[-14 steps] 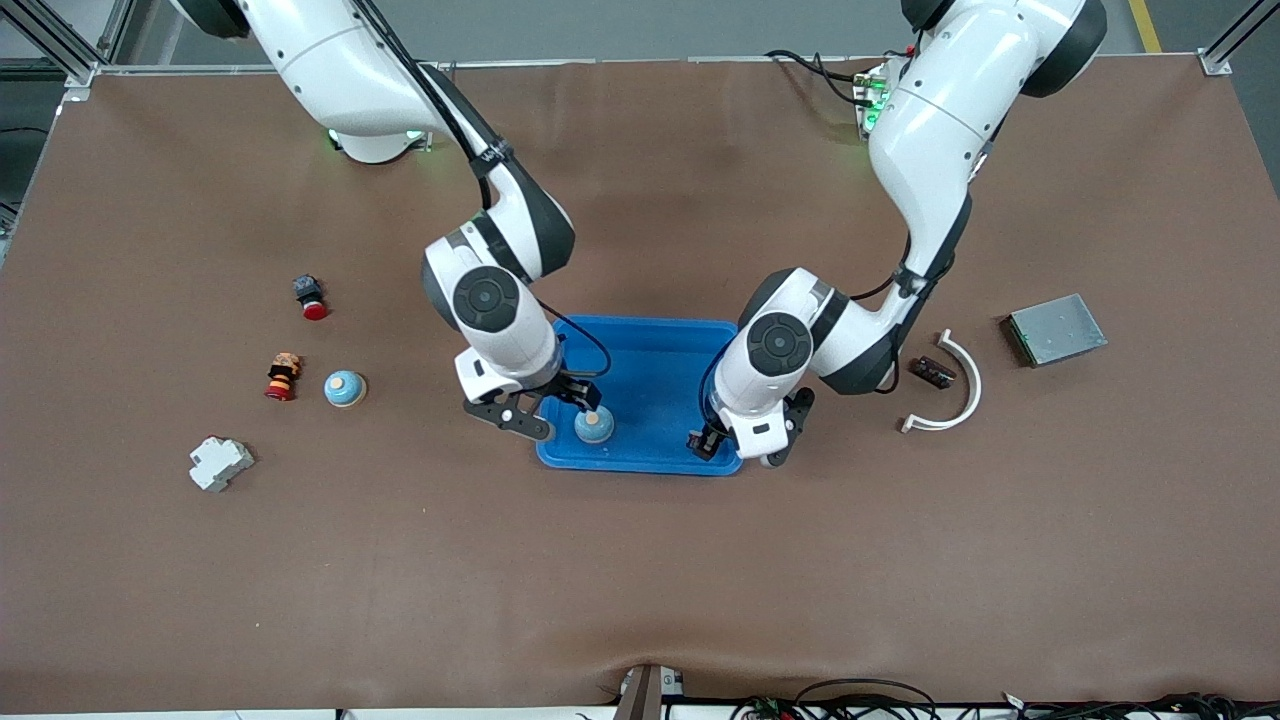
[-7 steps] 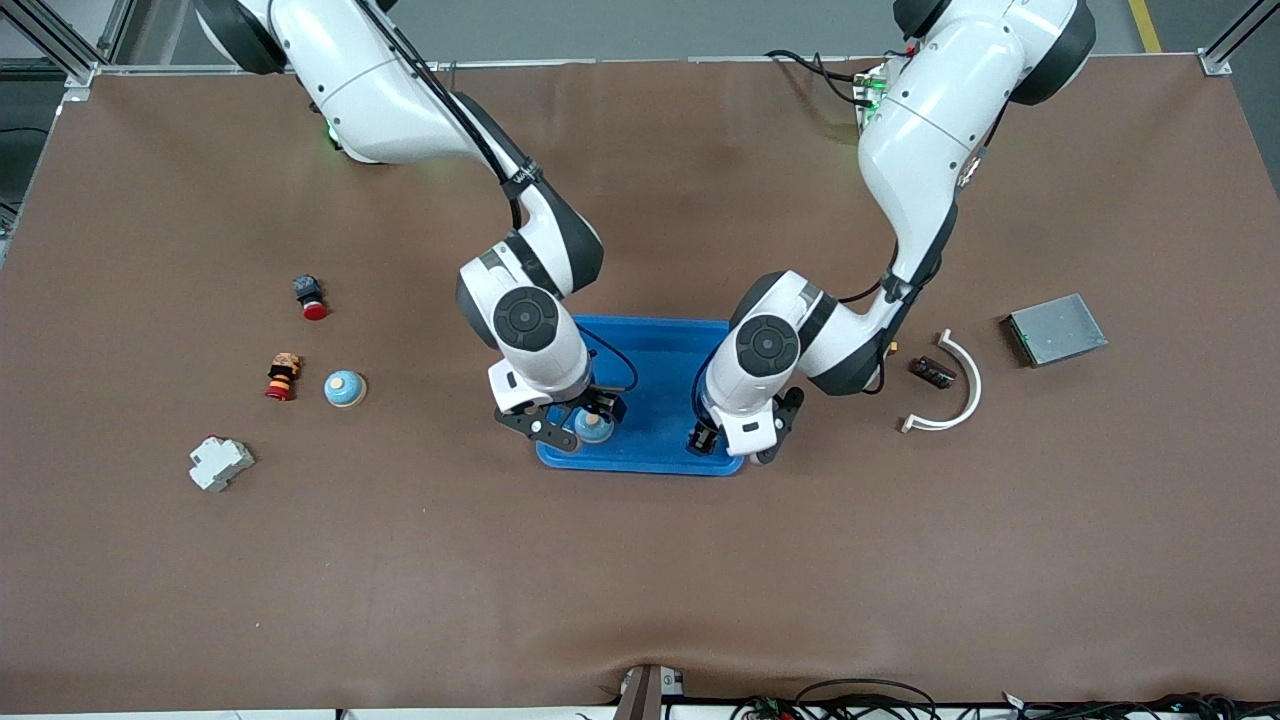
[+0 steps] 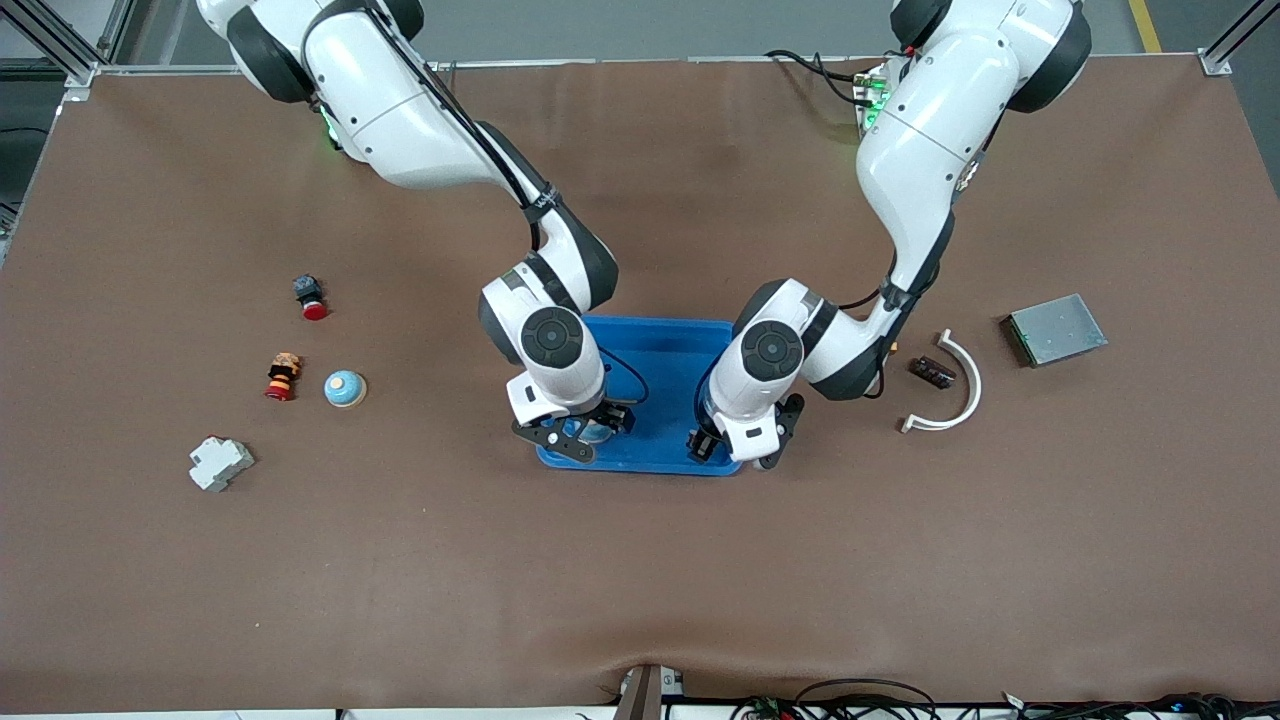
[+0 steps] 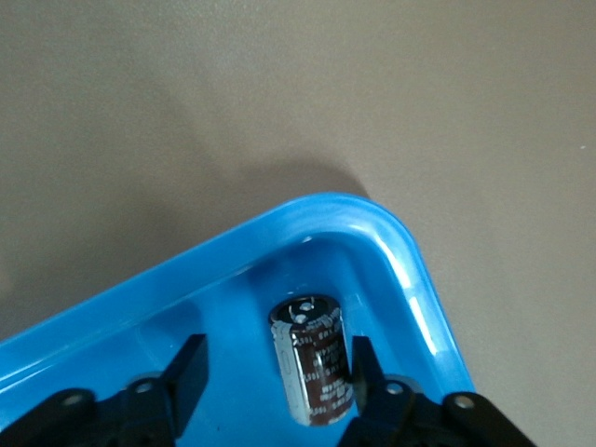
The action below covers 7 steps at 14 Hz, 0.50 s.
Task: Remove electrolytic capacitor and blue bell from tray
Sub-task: 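Grasp the second bell with the right gripper while the left grasps the capacitor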
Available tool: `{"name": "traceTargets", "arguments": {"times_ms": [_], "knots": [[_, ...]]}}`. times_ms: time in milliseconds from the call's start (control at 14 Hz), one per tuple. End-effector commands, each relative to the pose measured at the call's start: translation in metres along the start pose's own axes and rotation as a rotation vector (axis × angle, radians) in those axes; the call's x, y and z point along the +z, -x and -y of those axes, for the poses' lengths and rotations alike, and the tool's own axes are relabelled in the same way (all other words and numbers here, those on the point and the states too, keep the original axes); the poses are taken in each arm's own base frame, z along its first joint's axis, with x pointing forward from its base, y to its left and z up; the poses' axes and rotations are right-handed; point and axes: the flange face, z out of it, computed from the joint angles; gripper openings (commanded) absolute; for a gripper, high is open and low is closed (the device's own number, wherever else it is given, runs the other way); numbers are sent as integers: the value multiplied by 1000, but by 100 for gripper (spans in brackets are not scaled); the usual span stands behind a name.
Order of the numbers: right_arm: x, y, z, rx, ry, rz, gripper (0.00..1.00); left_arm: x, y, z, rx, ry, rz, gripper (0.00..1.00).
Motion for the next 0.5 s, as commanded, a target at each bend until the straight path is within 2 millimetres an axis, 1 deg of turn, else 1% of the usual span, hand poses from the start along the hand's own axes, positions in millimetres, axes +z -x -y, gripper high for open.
{"name": "traceTargets", "arguments": {"times_ms": [0, 71, 142, 214, 285, 427], "knots": [[5, -1, 8, 9, 11, -24, 100, 6, 0, -3, -22, 3, 5, 54], [10, -1, 8, 9, 15, -24, 100, 6, 0, -4, -22, 5, 5, 44], [13, -2, 7, 8, 21, -32, 100, 2, 1, -5, -17, 9, 4, 20], [17, 2, 10, 5, 25, -34, 100, -4, 4, -7, -15, 18, 5, 0], [18, 3, 11, 7, 26, -39, 100, -17, 7, -10, -33, 36, 3, 0], [20, 6, 12, 5, 31, -42, 100, -42, -4, -17, -70, 63, -4, 0]]}}
